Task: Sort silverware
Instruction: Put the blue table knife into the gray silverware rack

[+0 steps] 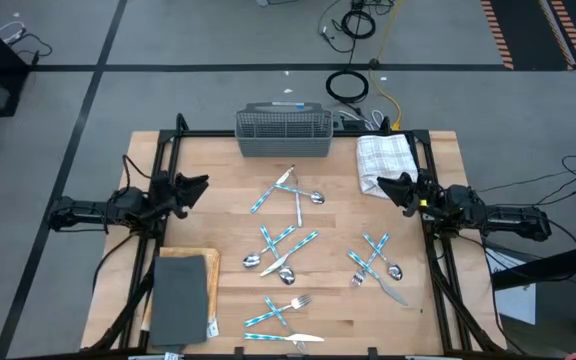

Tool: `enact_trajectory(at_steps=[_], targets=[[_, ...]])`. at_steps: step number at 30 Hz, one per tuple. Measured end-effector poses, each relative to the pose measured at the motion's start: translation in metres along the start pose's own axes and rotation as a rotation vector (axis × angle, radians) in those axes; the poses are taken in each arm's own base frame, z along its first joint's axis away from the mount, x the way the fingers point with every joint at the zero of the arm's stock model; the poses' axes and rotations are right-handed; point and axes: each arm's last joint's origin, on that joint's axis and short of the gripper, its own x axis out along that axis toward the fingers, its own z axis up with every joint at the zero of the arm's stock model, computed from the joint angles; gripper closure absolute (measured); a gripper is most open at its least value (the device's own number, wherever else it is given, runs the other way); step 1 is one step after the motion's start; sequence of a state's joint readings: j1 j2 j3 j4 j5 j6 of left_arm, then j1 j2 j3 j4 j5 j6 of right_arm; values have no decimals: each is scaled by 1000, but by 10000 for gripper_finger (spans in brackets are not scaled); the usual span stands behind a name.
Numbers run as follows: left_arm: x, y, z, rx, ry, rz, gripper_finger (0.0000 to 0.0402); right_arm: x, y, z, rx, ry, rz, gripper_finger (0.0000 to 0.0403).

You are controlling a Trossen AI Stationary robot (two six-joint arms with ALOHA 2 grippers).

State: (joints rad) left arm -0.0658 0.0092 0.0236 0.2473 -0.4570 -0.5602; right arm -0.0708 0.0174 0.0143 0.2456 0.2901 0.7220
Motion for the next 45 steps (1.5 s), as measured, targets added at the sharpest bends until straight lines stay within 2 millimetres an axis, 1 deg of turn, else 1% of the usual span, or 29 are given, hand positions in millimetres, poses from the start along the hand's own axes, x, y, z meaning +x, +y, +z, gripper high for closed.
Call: enact_trajectory(at_steps=[2,4,6,9,11,13,15,17,20,22,25,29,31,35,39,42,45], targets=[[1,-10,12,-47,6,-56,178,0,2,2,12,-14,20,263],[3,-24,30,-65,-8,-107,178,0,4,4,17,-32,37,263],[8,-39,48,-34,0,-123,178,0,7,8,7,-42,47,263],[20,-65,78,62,37,-129,178,-1,14,16,-39,-67,66,263],[32,-84,93,148,121,-128,178,-1,18,20,-81,-81,74,263],[47,-100,102,249,242,-109,178,-1,22,25,-122,-94,80,263],[64,-114,108,348,372,-75,178,-2,25,29,-165,-102,72,263],[82,-126,109,446,516,-46,178,-2,26,32,-206,-97,43,263],[107,-137,98,582,745,-63,178,-2,26,32,-251,-59,5,263],[123,-141,86,661,879,-113,178,-2,25,30,-264,-30,-14,263],[139,-143,64,742,1079,-240,178,-2,22,27,-275,8,-37,263],[156,-137,32,787,1269,-384,178,-2,20,25,-279,30,-47,263],[162,-133,19,843,1307,-428,178,-2,20,25,-279,33,-44,263],[172,-125,-4,1017,1379,-556,178,-2,19,23,-287,49,-55,263],[182,-117,-23,1131,1409,-590,178,-2,18,23,-289,60,-61,263],[193,-116,-35,1117,1365,-564,178,-2,18,23,-288,59,-61,263],[208,-114,-40,959,1287,-426,178,-2,18,23,-283,59,-61,263]])
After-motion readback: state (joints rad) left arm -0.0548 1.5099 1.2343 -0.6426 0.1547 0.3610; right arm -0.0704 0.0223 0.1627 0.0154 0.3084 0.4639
